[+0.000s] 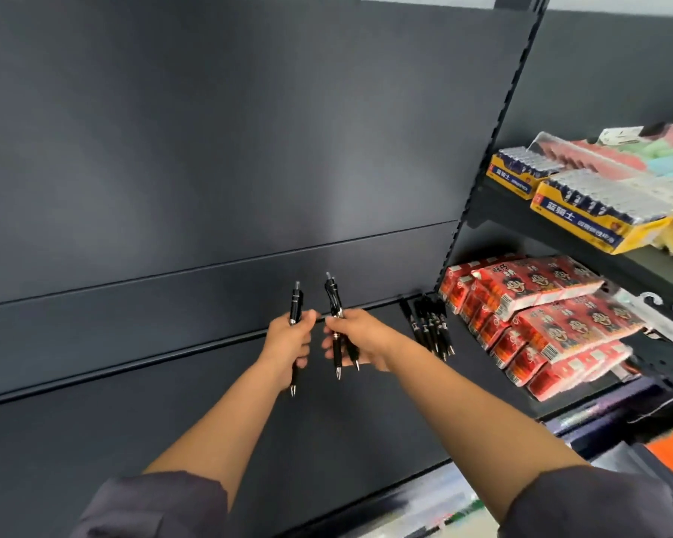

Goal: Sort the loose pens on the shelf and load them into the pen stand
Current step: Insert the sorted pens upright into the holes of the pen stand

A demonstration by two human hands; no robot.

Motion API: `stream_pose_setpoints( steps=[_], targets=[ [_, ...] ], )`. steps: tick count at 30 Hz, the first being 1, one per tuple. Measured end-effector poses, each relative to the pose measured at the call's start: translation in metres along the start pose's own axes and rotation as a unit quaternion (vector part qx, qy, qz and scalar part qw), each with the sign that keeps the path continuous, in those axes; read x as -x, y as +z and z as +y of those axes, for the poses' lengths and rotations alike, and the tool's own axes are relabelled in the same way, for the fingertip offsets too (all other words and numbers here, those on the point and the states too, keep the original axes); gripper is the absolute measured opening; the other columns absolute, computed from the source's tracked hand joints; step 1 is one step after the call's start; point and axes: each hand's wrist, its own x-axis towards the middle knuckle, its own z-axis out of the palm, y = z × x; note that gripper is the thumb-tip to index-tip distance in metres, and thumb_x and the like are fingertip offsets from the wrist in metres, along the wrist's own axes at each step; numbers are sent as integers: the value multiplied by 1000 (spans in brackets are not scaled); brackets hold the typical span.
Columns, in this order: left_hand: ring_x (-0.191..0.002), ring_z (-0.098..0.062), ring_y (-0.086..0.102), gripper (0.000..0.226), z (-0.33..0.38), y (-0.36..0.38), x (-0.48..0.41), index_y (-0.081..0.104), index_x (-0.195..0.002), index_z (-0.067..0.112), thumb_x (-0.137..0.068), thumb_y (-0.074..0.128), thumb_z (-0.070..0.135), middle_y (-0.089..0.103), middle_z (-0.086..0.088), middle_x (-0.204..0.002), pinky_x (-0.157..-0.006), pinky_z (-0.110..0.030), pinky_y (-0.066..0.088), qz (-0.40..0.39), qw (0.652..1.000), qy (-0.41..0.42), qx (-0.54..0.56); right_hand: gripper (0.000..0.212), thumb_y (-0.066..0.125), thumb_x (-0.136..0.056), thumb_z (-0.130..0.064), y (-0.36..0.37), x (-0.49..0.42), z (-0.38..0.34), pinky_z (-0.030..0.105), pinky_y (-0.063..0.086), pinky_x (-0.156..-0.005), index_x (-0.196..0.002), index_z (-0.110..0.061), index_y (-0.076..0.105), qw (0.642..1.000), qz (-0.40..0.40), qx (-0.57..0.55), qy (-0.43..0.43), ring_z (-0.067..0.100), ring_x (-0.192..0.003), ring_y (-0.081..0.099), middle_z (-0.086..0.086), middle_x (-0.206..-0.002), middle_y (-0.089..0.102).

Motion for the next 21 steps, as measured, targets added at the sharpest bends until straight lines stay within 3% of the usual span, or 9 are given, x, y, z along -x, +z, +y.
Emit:
stream_pose_setpoints(
  steps=[3,6,8,11,16,19,21],
  targets=[
    [-48,-12,40,22,1,-13,27,62,-94,9,-94,54,30,49,0,-61,-39,-20,27,6,1000,26,3,22,44,-100,-29,15,18,0,31,54,-71,-86,-16,56,996,-88,4,-2,14,-68,63,-1,-75,64],
    [-39,-14,45,32,-2,-22,65,55,-73,8,-94,53,33,48,0,-49,-36,-20,29,-18,999,39,4,25,43,-101,-28,32,40,7,33,55,-70,-85,-13,57,983,-181,-7,6,16,-68,64,2,-76,65],
    [-37,-13,42,33,-9,-31,95,56,-72,8,-94,53,32,45,0,-46,-36,-20,31,-5,999,40,24,27,42,-101,-27,47,56,14,35,56,-70,-86,-10,57,972,-233,-19,14,18,-68,64,6,-79,63],
    [-35,-13,40,33,-27,-49,141,56,-72,7,-94,52,32,43,-1,-42,-37,-20,33,45,996,55,52,31,41,-101,-27,76,76,25,35,58,-73,-90,-5,59,954,-299,14,17,20,-72,65,8,-80,62],
    [-32,-11,37,25,-47,-97,215,65,-94,1,-95,51,23,53,0,-43,-34,-17,34,143,981,90,95,25,38,-102,-26,148,111,29,39,57,-81,-99,-7,54,916,-394,64,25,25,-80,64,8,-86,59],
    [-34,-10,41,20,-51,-135,256,64,-84,6,-95,52,17,59,1,-50,-34,-17,34,201,967,124,98,16,39,-102,-26,201,133,20,35,58,-74,-106,-15,50,894,-437,100,26,24,-81,63,6,-89,58],
    [-37,-9,44,20,-54,-160,278,64,-79,9,-94,52,13,64,0,-57,-35,-16,33,250,951,148,106,20,44,-100,-33,234,142,15,32,57,-74,-107,-17,54,887,-424,183,-11,18,-79,63,2,-90,63]
  ],
)
